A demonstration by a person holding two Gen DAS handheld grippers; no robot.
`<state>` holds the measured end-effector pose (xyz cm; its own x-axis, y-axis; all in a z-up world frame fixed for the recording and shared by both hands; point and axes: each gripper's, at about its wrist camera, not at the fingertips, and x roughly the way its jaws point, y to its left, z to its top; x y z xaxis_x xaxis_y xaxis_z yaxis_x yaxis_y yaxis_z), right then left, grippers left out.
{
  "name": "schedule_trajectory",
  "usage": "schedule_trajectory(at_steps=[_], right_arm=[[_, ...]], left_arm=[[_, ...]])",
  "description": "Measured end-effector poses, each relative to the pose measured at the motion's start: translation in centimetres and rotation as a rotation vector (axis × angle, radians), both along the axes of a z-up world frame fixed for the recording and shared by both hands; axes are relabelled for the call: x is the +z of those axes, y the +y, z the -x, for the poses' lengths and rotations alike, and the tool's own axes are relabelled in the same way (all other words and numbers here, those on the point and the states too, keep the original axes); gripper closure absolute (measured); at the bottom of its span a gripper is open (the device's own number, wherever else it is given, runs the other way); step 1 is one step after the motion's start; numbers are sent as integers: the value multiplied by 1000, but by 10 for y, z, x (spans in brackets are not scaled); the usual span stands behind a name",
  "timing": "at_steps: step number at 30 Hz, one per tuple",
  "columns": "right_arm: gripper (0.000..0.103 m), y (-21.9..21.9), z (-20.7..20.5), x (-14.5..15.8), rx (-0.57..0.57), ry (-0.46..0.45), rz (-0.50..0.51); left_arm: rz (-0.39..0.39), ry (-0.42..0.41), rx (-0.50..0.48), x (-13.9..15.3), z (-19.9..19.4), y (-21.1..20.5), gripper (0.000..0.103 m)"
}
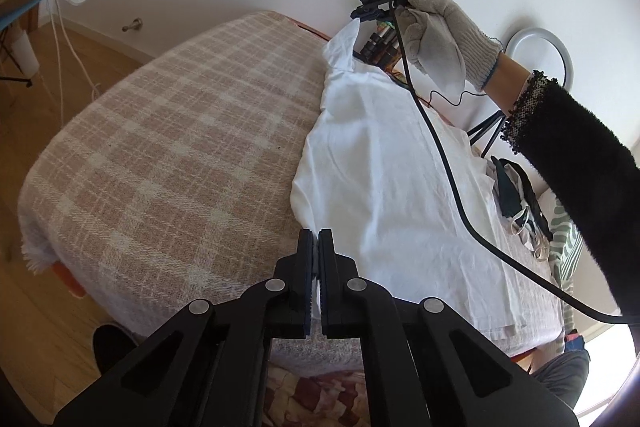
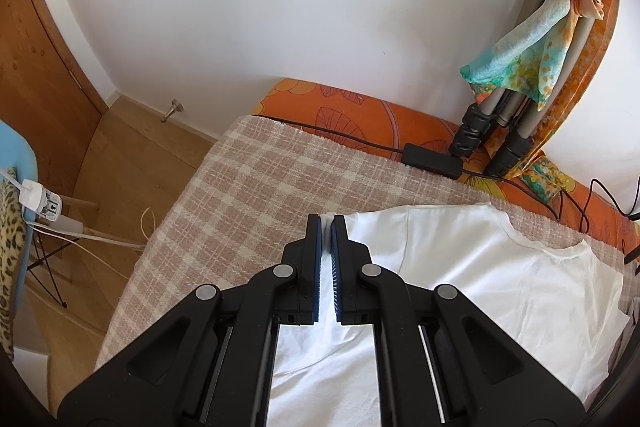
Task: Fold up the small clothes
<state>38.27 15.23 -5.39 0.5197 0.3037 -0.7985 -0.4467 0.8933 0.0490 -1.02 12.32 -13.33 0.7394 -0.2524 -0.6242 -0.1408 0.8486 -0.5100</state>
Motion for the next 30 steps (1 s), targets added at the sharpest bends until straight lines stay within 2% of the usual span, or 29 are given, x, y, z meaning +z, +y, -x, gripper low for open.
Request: schedule_trajectory(at_steps=[11, 18, 22, 26, 30], right_arm=[[98, -54, -6, 23, -45, -33, -52], [98, -115, -10, 28, -94, -56, -64], [98, -152, -19, 15, -141, -39, -49], [98, -180, -29, -13, -181, 15, -18], [97, -197, -34, -35, -204, 57, -11]], left_arm=[[-13, -72, -158, 24, -8, -48, 102], [0, -57, -293, 21, -25, -92, 102], [-8, -19, -376, 11, -36, -122, 102], [-44, 21, -445, 1, -42, -143, 102], [-29, 50, -466, -6, -48, -147, 102]])
